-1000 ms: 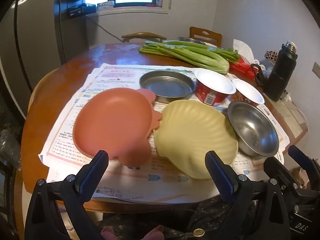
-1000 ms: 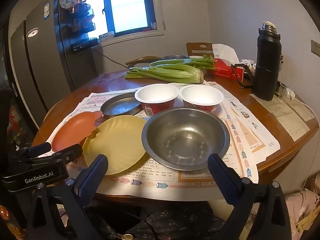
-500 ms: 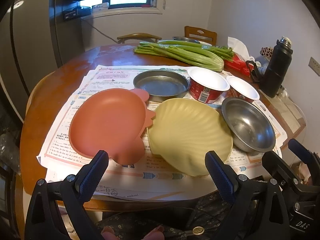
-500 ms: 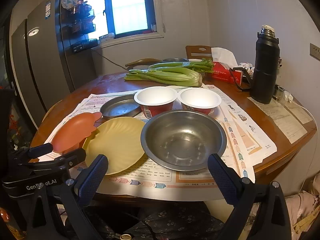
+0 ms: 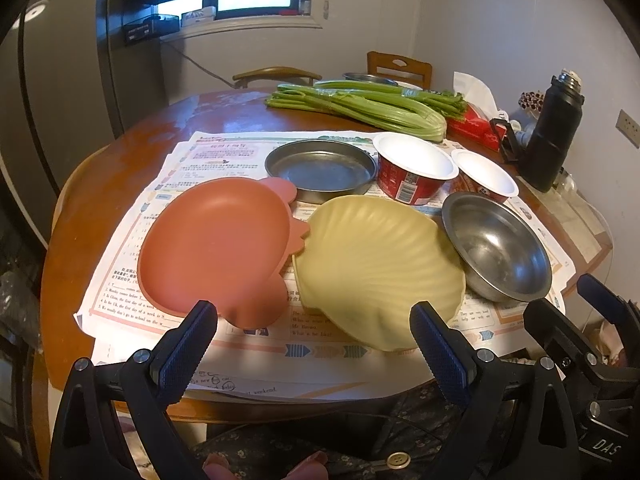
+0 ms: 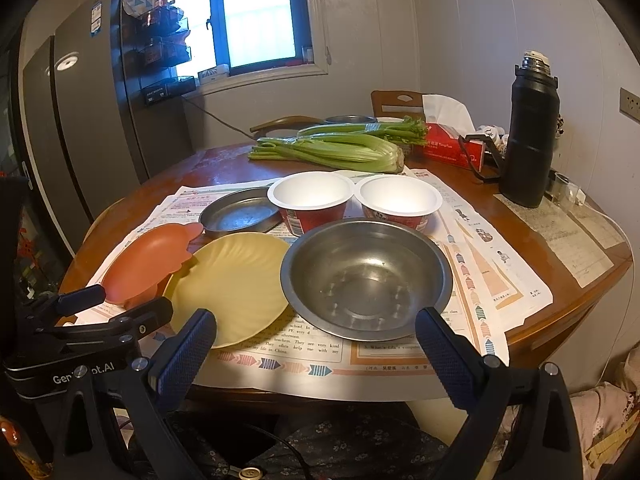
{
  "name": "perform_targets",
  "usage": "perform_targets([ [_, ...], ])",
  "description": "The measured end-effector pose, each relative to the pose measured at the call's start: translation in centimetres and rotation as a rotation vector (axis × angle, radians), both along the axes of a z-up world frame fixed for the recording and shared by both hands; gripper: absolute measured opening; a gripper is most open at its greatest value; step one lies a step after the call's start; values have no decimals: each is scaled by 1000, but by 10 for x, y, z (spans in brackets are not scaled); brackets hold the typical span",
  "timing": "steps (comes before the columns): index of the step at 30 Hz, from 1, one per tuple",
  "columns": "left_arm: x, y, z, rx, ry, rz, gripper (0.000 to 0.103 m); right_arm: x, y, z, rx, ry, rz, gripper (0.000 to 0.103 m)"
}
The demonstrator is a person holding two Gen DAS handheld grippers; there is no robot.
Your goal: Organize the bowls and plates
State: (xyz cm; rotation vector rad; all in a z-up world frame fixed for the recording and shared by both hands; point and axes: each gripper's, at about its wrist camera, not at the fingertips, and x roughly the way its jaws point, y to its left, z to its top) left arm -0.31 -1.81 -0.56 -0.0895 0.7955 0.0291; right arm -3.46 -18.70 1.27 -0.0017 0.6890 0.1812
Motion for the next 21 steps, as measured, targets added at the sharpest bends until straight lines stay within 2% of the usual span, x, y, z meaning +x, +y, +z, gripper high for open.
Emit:
perform_targets([
  [21,1,-1,-2,10,4,-4,97,5,1,-6,-3,18,-1,100],
])
